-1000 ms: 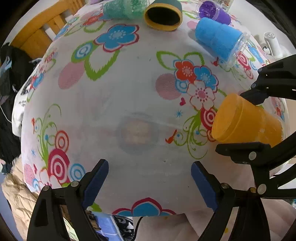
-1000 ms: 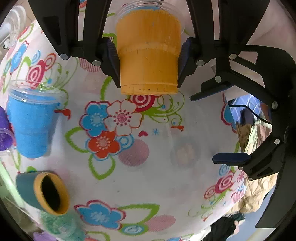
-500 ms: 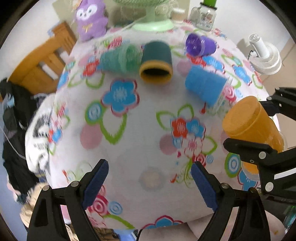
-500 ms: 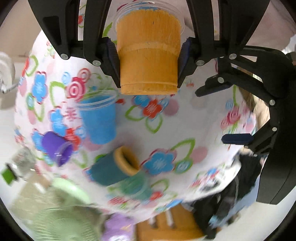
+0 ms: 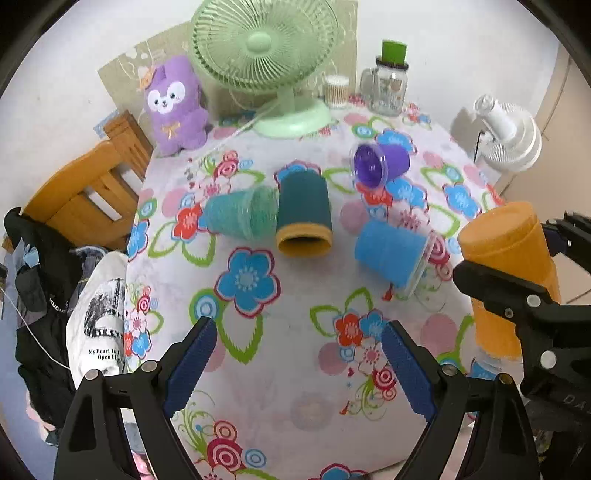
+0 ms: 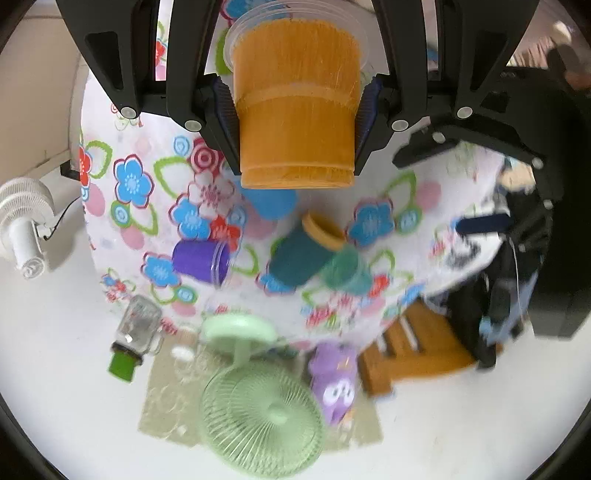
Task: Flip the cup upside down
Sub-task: 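Carry the orange cup rim-down with the right tool and lower it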
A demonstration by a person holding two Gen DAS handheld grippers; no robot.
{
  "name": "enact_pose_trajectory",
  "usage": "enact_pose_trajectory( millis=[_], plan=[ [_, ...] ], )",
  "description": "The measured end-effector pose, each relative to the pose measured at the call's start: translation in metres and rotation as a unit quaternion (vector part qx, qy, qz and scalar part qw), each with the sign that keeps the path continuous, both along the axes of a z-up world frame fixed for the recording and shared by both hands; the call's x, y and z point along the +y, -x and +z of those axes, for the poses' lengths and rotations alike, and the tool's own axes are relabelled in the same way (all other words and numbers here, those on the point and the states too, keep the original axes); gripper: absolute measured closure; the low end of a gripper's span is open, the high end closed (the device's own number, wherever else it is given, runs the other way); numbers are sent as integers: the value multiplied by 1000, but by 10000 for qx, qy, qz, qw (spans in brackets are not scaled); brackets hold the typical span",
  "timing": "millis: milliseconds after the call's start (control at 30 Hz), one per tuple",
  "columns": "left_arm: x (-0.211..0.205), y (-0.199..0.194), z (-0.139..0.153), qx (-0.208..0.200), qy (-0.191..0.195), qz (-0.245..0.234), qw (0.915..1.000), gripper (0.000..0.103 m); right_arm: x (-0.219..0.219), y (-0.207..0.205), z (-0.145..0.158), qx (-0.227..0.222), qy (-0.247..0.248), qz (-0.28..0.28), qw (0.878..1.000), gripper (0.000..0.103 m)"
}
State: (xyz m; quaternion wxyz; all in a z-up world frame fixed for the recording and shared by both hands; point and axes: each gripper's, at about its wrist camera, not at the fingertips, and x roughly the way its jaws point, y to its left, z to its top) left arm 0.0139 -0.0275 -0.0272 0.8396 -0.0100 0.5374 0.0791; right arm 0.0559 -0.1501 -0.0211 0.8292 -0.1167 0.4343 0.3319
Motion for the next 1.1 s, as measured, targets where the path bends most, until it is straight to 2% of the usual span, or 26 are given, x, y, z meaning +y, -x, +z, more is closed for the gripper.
enact_pose_trajectory(
  millis=[100, 200, 367, 533, 733, 933, 1100],
  plan=[
    [6, -1, 11, -213, 77, 55, 9997, 11, -2, 4, 13, -264, -283, -203, 9990, 46],
    [8, -1, 21, -463, -35, 1, 9989, 11, -3, 7, 19, -510, -469, -395, 9968, 46],
    [12, -3, 20, -693, -82, 24, 9976, 10, -7, 12, 12, -687, -932, -644, 9912, 45],
    [13, -7, -4, -704, -162, 72, 9974, 10, -8, 15, -14, -954, -1124, -788, 9859, 45],
    [24, -6, -39, -700, -181, 409, 9965, 10, 1, 9, -51, -1241, -1179, -1022, 9799, 45],
    [45, -2, -75, -674, -155, 865, 9939, 10, 13, 4, -85, -1328, -1401, -1026, 9758, 45],
    [60, -3, -103, -534, -110, 1028, 9932, 10, 23, -5, -111, -1094, -1561, -1091, 9756, 45]
  ],
)
